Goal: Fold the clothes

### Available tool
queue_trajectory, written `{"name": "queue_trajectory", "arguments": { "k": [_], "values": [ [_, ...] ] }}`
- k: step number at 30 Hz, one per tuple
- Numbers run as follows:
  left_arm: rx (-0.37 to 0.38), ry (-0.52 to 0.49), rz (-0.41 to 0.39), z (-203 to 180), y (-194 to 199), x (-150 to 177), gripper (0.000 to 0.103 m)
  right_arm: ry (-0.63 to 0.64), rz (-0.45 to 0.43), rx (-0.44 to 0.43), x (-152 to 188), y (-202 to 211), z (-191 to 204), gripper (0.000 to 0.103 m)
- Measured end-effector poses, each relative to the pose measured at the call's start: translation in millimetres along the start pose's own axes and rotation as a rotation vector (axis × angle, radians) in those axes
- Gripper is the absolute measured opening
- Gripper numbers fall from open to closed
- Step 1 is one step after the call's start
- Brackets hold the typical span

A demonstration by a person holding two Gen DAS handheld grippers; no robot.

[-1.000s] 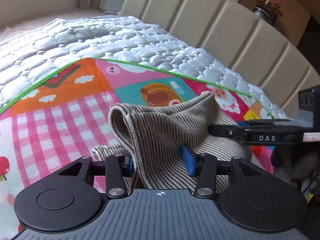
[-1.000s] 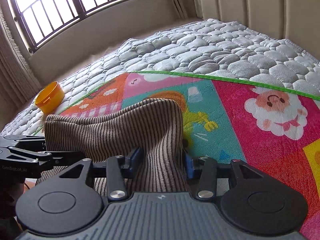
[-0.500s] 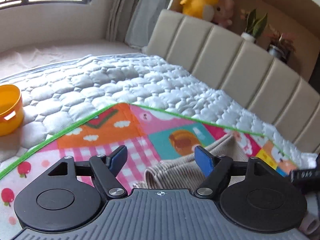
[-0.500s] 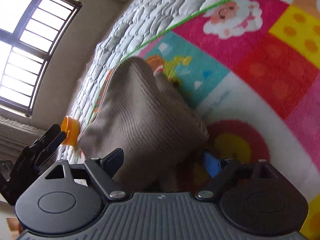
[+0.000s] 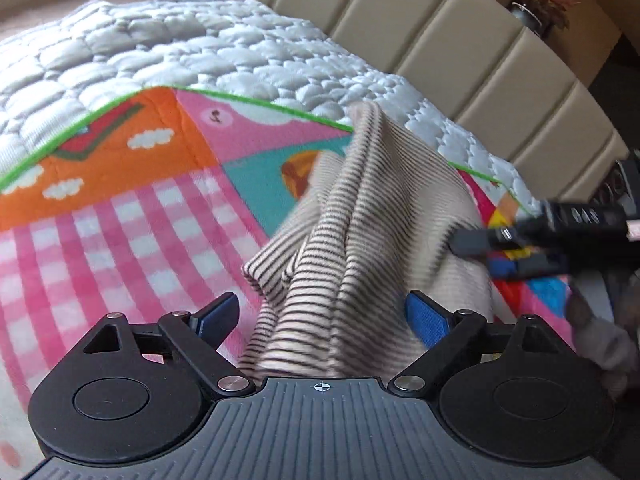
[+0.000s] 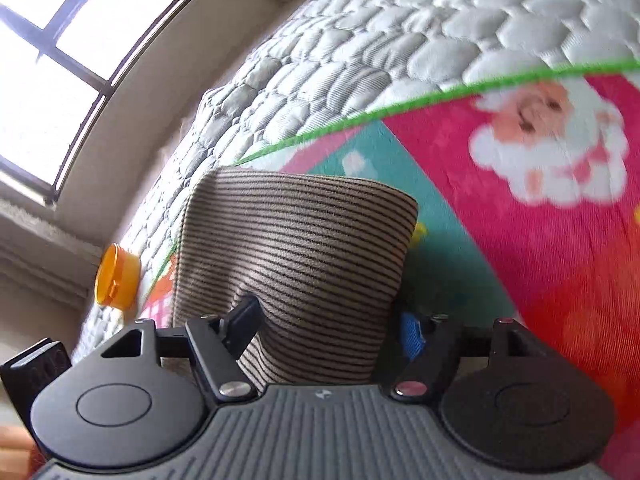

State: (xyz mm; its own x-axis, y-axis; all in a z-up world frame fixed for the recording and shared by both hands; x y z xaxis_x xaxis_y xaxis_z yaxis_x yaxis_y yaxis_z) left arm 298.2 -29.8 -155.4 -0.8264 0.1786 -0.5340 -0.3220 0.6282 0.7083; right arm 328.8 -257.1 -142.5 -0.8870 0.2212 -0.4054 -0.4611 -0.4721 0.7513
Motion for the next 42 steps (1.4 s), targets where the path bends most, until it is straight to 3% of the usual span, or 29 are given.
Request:
{"name": "queue_trajectory", "arguments": {
  "k": [3, 4, 8, 12, 17, 21, 24, 26, 28, 29, 31, 33, 35, 39, 42],
  "values": [
    [0.074, -0.017, 0.008, -28, -5, 13, 0.090, 0.250, -0.052, 0.097, -22, 3, 18, 0.078],
    [0.111, -0.050, 0.019, -43, -7, 17, 0.090, 0.282, -0.071, 0.113, -27, 8, 21, 0.079],
    [0.266, -0.169, 0.042, -93, 3, 33, 0.091, 0.195, -0.108, 0.071, -22, 36, 14, 0.081],
    [0.311, -0.154, -0.018, -96, 32, 30, 0.096, 0.185, -0.105, 0.081, 8, 57, -3, 0.085],
    [0.205, 0.080, -0.135, -58, 45, -3, 0.098, 0.155, -0.089, 0.139, 55, 49, -21, 0.085],
    [0.059, 0.220, -0.166, -50, 15, -23, 0.098, 0.135, -0.114, 0.156, 62, 51, -17, 0.086],
    [-0.015, 0.220, -0.163, -56, -10, -30, 0.097, 0.207, -0.141, 0.188, 62, 59, -12, 0.091],
    [-0.049, 0.219, -0.155, -55, -26, -36, 0.088, 0.211, -0.148, 0.201, 59, 60, -16, 0.092],
    [-0.062, 0.201, -0.153, -59, -35, -38, 0.067, 0.189, -0.154, 0.199, 55, 61, -23, 0.092],
    [-0.059, 0.178, -0.167, -64, -34, -39, 0.063, 0.170, -0.162, 0.198, 51, 63, -28, 0.092],
    [-0.033, 0.138, -0.198, -76, -29, -39, 0.035, 0.114, -0.198, 0.189, 42, 71, -39, 0.092],
    [0.021, 0.157, -0.227, -83, -11, -38, 0.029, 0.056, -0.241, 0.171, 32, 81, -49, 0.092],
    [-0.031, 0.140, -0.225, -81, 1, -34, 0.029, 0.032, -0.264, 0.159, 27, 86, -53, 0.093],
    [-0.158, 0.151, -0.178, -60, 4, -18, 0.028, 0.064, -0.194, 0.114, 39, 67, -41, 0.093],
    [-0.173, 0.173, -0.172, -43, 4, -11, 0.029, 0.092, -0.134, 0.079, 50, 52, -30, 0.096]
  ]
}}
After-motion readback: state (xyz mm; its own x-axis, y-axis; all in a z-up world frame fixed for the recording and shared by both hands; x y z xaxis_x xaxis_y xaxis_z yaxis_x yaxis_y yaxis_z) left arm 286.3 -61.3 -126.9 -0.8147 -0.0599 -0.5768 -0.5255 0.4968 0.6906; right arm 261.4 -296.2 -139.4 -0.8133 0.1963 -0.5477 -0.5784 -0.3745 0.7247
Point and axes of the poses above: each gripper's, at about its wrist camera, not at the fingertips, and y roughly against the way its jaws point, z to its left, x to its underside, the point moved 7 cm from there along -y, roughly the way its jaws point, and after that the axes turned 2 degrees about z, right-handed, at the moved point
